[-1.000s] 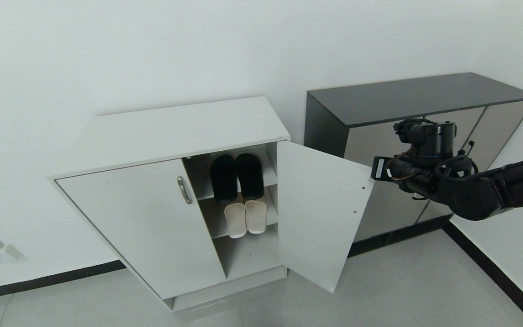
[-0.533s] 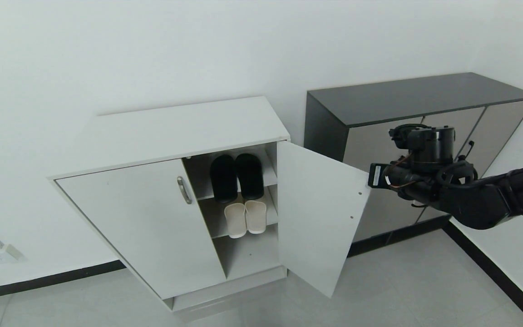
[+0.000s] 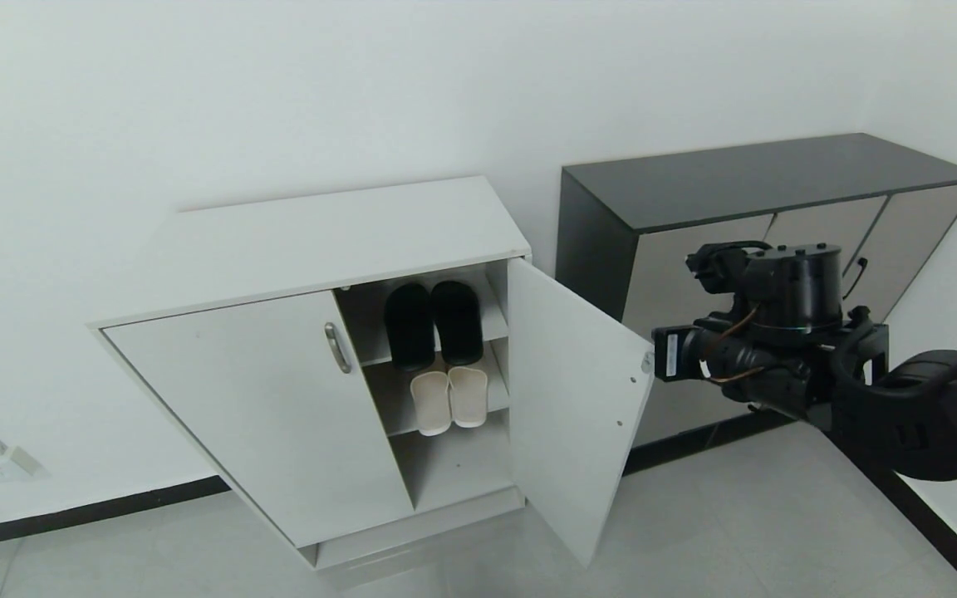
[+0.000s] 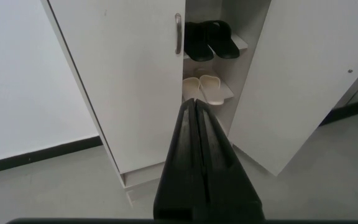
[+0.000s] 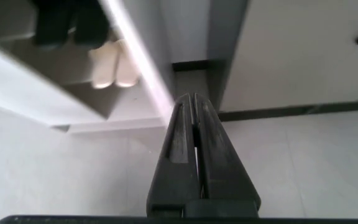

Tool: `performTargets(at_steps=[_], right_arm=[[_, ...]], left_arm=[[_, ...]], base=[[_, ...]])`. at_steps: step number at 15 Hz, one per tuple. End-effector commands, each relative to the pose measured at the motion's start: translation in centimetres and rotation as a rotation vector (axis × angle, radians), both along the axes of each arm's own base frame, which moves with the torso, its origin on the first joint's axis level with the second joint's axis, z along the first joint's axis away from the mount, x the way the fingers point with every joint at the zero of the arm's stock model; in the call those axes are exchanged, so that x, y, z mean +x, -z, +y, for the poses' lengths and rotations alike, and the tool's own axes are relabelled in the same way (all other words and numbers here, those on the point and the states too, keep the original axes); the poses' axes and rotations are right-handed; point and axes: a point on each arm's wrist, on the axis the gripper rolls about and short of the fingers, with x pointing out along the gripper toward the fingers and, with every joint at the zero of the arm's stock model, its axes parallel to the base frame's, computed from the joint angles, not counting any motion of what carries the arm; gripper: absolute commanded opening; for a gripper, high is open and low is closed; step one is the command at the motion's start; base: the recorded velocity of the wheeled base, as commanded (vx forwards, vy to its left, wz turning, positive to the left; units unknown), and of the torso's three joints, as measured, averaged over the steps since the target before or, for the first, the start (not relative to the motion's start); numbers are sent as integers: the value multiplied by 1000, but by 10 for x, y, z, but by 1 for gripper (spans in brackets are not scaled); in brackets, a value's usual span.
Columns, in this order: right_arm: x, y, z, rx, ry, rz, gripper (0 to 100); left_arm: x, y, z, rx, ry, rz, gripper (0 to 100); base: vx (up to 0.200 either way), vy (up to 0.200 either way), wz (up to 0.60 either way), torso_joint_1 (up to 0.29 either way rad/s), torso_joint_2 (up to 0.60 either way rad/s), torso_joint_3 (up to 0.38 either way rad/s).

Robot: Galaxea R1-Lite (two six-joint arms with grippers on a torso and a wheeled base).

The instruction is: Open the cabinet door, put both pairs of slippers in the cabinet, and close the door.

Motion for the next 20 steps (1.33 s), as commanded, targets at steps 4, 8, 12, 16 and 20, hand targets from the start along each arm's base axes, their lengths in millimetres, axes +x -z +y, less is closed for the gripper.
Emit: performTargets(at_steps=[4, 8, 12, 16, 20], right_arm=[[-15, 4, 12, -8, -56, 12, 0], [13, 26, 9, -15, -2, 23, 0], [17, 38, 15, -24, -16, 47, 0], [-5, 34, 33, 2, -98, 53, 0], [-25, 27, 38, 26, -180, 2, 0]], left_arm=[[0, 0, 0, 0, 0, -1, 0], [0, 0, 0, 0, 0, -2, 0], [0, 0, 0, 0, 0, -1, 0], [0, 0, 0, 0, 0, -1, 0], [0, 0, 0, 0, 0, -1, 0]], base=[[0, 0, 0, 0, 0, 0], [0, 0, 0, 0, 0, 0], [0, 0, 0, 0, 0, 0], [0, 0, 0, 0, 0, 0], [0, 0, 0, 0, 0, 0]])
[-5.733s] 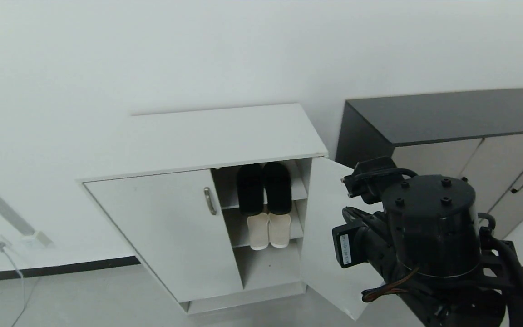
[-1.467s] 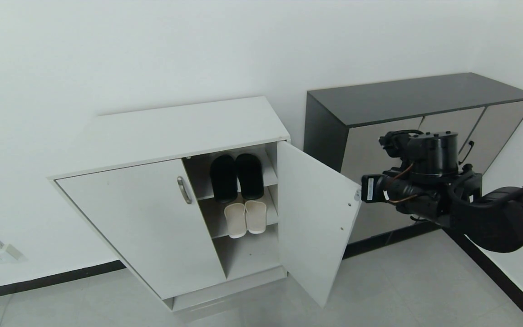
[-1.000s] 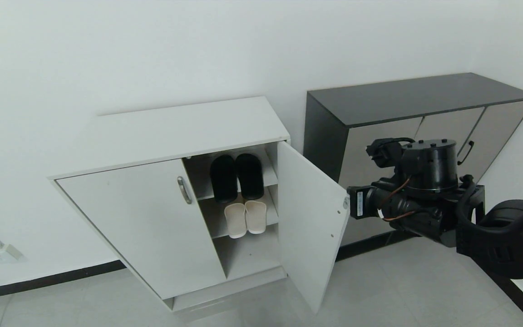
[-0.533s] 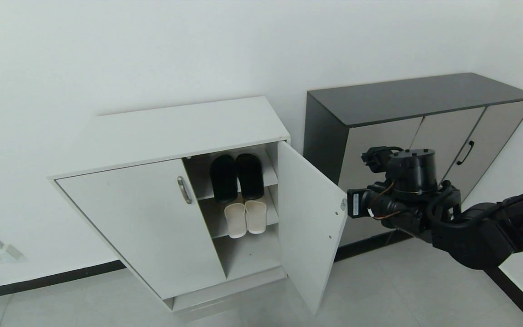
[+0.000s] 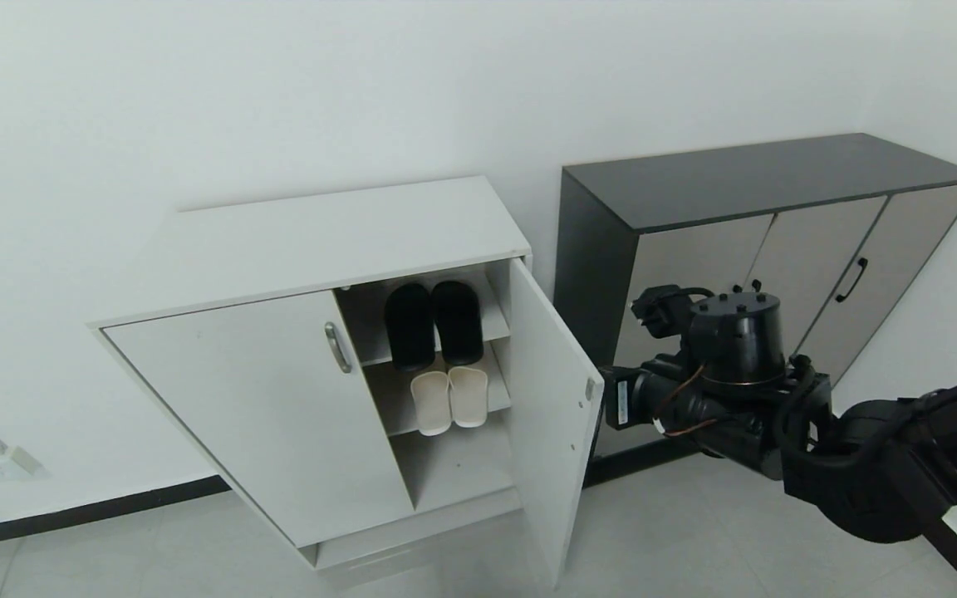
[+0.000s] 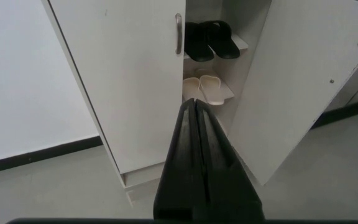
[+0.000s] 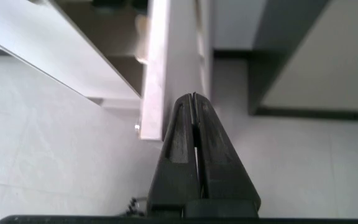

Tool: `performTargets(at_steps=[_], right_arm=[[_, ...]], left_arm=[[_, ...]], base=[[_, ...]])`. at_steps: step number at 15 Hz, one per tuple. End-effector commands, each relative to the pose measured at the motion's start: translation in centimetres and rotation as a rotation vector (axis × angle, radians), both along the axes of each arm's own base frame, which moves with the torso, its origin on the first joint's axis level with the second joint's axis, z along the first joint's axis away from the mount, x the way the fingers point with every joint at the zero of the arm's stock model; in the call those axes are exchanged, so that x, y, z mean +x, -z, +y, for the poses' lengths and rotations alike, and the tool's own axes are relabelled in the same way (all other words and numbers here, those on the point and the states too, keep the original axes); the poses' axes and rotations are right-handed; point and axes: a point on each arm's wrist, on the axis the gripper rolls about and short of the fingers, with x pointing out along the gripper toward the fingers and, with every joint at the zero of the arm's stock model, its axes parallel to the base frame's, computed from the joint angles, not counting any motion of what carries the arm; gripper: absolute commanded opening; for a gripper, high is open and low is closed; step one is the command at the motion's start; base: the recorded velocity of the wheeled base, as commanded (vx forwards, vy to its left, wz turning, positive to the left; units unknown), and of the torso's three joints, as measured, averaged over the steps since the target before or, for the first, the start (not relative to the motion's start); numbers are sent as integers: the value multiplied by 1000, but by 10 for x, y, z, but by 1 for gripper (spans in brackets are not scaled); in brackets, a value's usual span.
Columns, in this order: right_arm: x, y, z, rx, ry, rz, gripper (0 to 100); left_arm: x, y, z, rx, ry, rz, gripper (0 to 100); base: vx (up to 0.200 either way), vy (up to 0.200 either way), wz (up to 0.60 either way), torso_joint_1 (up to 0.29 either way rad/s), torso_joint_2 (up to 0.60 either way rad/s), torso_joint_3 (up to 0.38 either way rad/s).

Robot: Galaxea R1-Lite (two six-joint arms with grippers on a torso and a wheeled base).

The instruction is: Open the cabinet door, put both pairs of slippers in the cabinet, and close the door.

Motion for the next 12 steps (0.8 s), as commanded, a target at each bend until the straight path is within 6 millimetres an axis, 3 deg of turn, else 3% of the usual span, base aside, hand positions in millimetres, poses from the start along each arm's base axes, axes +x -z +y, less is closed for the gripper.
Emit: performTargets(at_steps=[1, 6, 12], right_arm=[[-11, -7, -4, -5, -23, -36, 0], [-37, -23, 3, 17, -86, -77, 0], [-40, -28, 0, 26, -86, -89, 0]], left_arm=[[0, 0, 0, 0, 0, -1, 0], [0, 0, 0, 0, 0, -1, 0], [0, 0, 0, 0, 0, -1, 0]], base=[[0, 0, 0, 0, 0, 0], [0, 0, 0, 0, 0, 0], [0, 0, 600, 2, 2, 2]])
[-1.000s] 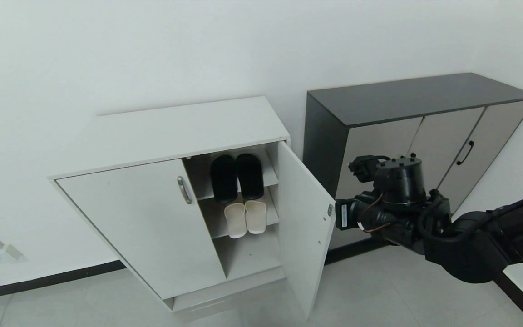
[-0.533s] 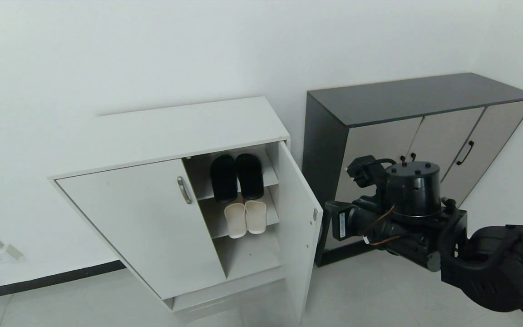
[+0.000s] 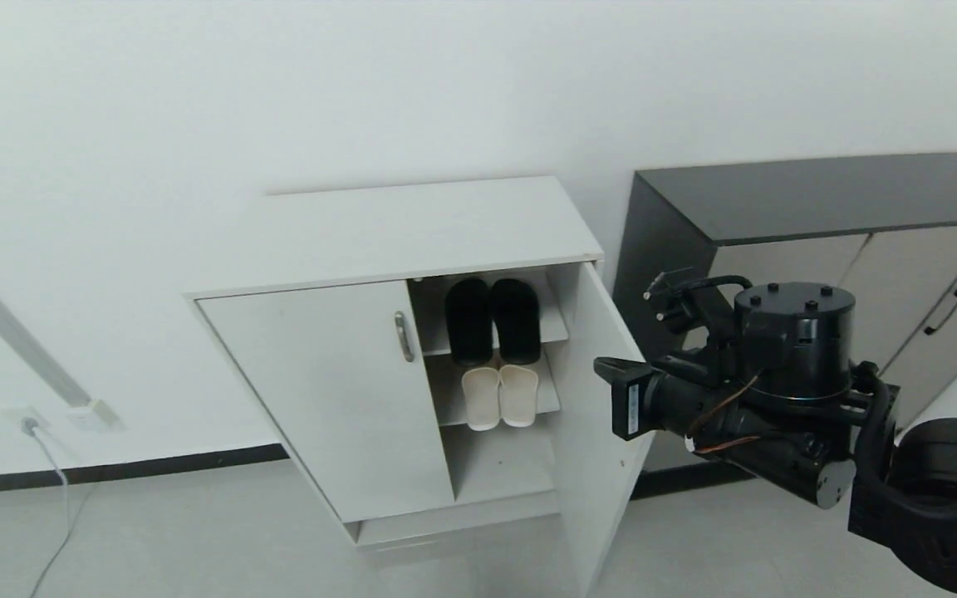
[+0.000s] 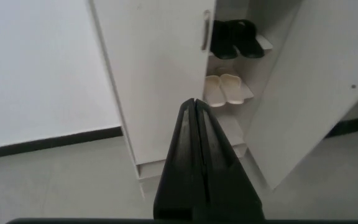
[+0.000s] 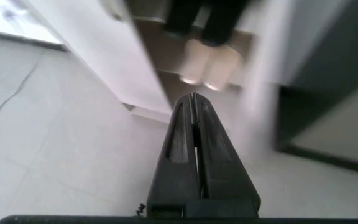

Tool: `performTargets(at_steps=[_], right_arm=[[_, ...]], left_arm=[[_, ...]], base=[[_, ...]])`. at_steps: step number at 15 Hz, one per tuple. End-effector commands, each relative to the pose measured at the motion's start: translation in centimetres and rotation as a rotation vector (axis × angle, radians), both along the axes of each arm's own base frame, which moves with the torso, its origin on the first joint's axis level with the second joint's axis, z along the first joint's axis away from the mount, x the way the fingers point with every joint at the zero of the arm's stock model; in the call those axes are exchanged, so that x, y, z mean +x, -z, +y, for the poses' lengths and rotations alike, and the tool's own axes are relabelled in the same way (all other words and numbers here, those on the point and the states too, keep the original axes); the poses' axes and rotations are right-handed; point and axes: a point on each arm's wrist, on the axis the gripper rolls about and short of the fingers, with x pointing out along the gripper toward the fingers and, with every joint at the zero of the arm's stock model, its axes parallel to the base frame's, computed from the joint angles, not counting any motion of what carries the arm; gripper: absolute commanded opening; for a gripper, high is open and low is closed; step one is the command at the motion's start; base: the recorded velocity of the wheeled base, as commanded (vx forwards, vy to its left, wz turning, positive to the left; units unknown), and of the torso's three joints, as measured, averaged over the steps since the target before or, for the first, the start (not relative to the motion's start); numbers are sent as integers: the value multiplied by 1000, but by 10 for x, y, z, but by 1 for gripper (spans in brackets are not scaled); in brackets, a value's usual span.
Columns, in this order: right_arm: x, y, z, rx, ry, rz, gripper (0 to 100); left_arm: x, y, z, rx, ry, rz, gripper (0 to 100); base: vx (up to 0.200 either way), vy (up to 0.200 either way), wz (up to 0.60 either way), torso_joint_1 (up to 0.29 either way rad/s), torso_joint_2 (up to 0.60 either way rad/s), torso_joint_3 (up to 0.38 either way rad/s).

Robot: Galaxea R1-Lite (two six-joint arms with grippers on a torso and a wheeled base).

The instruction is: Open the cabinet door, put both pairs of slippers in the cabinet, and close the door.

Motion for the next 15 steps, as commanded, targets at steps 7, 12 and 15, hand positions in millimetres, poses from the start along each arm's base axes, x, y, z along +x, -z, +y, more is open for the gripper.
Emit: performTargets(at_steps=[7, 12, 15], right_arm=[[13, -3, -17, -59, 87, -40, 0], [55, 11, -44, -178, 334, -49, 0], [72, 17, -54, -184, 378, -34, 0]], left_arm=[[0, 0, 0, 0, -1, -1, 0], [0, 0, 0, 0, -1, -1, 0], [0, 0, 0, -2, -1, -1, 0]], base=[[0, 0, 0, 0, 0, 0], [0, 0, 0, 0, 0, 0], [0, 0, 0, 0, 0, 0]])
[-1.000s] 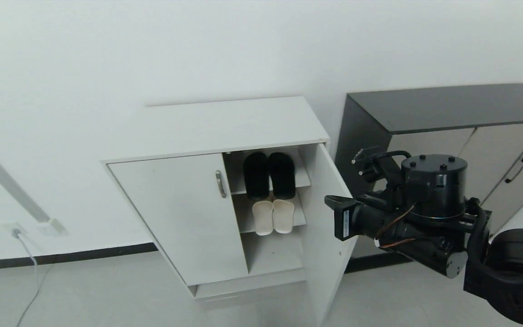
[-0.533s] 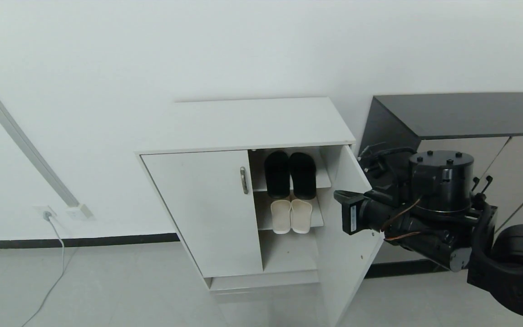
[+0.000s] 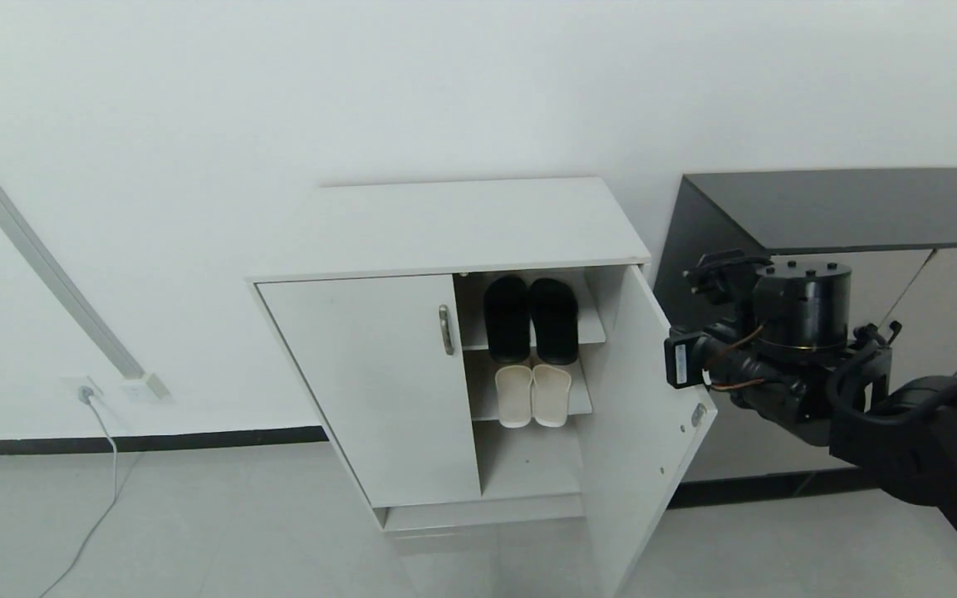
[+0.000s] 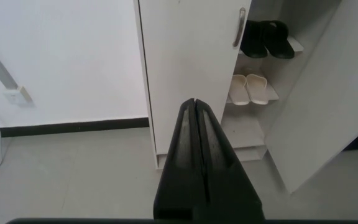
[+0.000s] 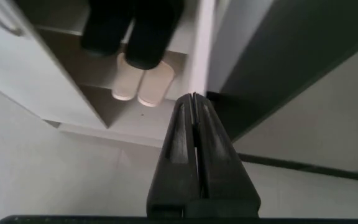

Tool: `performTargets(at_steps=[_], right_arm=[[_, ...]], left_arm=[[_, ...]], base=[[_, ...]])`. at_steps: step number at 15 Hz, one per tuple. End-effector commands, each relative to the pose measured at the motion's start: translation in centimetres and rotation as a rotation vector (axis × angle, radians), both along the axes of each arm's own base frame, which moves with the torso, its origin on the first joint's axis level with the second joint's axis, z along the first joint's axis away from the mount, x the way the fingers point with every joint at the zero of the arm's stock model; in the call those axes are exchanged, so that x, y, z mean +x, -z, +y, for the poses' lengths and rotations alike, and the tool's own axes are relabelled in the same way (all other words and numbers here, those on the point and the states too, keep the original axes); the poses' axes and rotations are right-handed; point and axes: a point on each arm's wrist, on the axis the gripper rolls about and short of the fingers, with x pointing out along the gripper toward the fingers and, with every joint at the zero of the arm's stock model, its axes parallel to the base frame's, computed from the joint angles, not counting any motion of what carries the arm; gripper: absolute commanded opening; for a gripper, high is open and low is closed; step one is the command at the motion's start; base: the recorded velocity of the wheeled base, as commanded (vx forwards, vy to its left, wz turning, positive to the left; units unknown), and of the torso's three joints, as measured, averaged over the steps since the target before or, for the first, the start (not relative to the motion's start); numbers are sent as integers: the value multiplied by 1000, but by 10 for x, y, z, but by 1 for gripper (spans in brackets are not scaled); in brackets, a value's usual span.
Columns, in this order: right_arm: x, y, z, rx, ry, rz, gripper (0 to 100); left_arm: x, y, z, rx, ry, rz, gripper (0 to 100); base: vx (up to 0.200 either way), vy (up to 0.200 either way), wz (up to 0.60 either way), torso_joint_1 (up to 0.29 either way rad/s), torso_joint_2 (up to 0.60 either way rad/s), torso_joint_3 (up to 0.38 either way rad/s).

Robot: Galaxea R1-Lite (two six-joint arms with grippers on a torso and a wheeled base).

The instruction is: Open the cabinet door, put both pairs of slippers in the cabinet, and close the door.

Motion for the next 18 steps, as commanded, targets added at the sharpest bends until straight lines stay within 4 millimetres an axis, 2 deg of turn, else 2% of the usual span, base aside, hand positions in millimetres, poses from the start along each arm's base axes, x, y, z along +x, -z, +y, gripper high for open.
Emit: performTargets(at_steps=[1, 4, 8, 15, 18], right_arm=[[12, 7, -5, -6, 22, 16, 0], [13, 5, -8, 3, 20, 11, 0], [16, 14, -6, 3, -16, 44, 0], [-21, 8, 33, 185, -274, 102, 0], [-29, 2, 31, 236, -340, 101, 0]], left_arm=[[0, 0, 0, 0, 0, -1, 0], [0, 0, 0, 0, 0, -1, 0], [0, 0, 0, 0, 0, -1, 0], [0, 0, 0, -1, 0, -2, 0], [0, 0, 0, 0, 0, -1, 0]], base=[[0, 0, 0, 0, 0, 0], [0, 0, 0, 0, 0, 0], [0, 0, 0, 0, 0, 0], [0, 0, 0, 0, 0, 0], [0, 0, 0, 0, 0, 0]])
